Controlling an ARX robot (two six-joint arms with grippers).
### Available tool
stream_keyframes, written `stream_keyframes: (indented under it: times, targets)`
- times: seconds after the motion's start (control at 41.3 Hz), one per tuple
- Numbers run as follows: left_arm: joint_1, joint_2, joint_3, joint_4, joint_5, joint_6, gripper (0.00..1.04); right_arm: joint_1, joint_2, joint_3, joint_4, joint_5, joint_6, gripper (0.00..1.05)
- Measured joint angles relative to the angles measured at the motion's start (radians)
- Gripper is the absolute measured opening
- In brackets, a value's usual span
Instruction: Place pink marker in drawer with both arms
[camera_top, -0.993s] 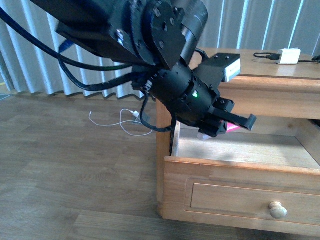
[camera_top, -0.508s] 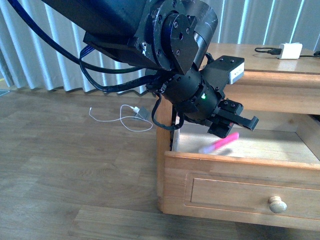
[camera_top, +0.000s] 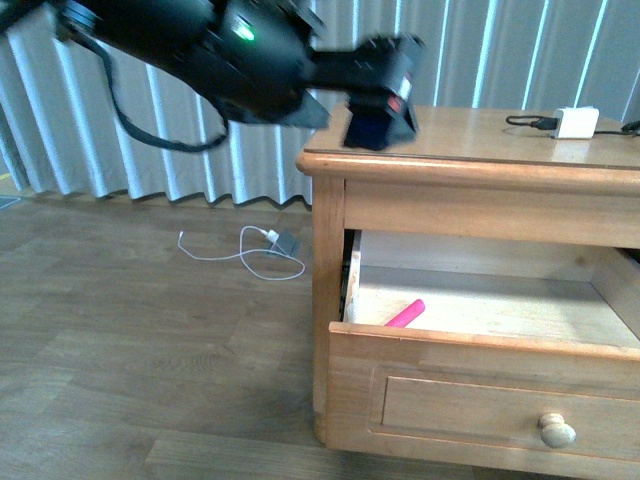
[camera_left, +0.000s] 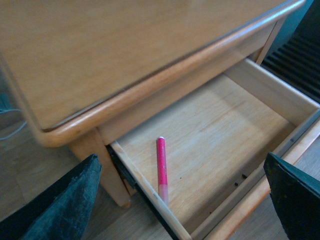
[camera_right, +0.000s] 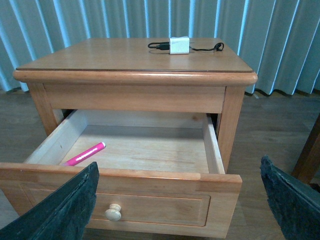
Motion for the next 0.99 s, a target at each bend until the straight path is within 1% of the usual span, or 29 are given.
stream_keyframes:
  times: [0.073, 0.291, 0.484, 0.654, 0.751, 0.847, 0.872, 0.944, 0.993]
  targets:
    - [0.042, -0.106, -0.065, 0.013, 0.007, 0.0, 0.99, 0.0, 0.0, 0.0, 0.0, 0.0, 0.0, 0.96]
    - [0.229, -0.465, -0.327, 0.024, 0.024, -0.028, 0.99, 0.0, 0.0, 0.0, 0.0, 0.0, 0.0, 0.96]
    - [0.375, -0.72, -0.523, -0.041, 0.064, -0.066, 0.99, 0.0, 0.0, 0.0, 0.0, 0.0, 0.0, 0.96]
    - [0.469, -0.827, -0.605, -0.046, 0.077, -0.127, 0.99, 0.0, 0.0, 0.0, 0.0, 0.0, 0.0, 0.96]
    - [0.494, -0.849, -0.625, -0.047, 0.063, -0.15, 0.99, 0.0, 0.0, 0.0, 0.0, 0.0, 0.0, 0.96]
    - [0.495, -0.849, -0.628, -0.047, 0.066, -0.156, 0.99, 0.0, 0.0, 0.0, 0.0, 0.0, 0.0, 0.96]
    - [0.483, -0.855, -0.64, -0.019, 0.023, -0.16, 0.96, 0.0, 0.0, 0.0, 0.0, 0.0, 0.0, 0.96]
    - [0.428, -0.889, -0.717, 0.129, -0.182, -0.174, 0.86, 0.0, 0.0, 0.0, 0.0, 0.0, 0.0, 0.96]
    - [0.403, -0.916, -0.773, 0.207, -0.279, -0.178, 0.79, 0.0, 0.0, 0.0, 0.0, 0.0, 0.0, 0.96]
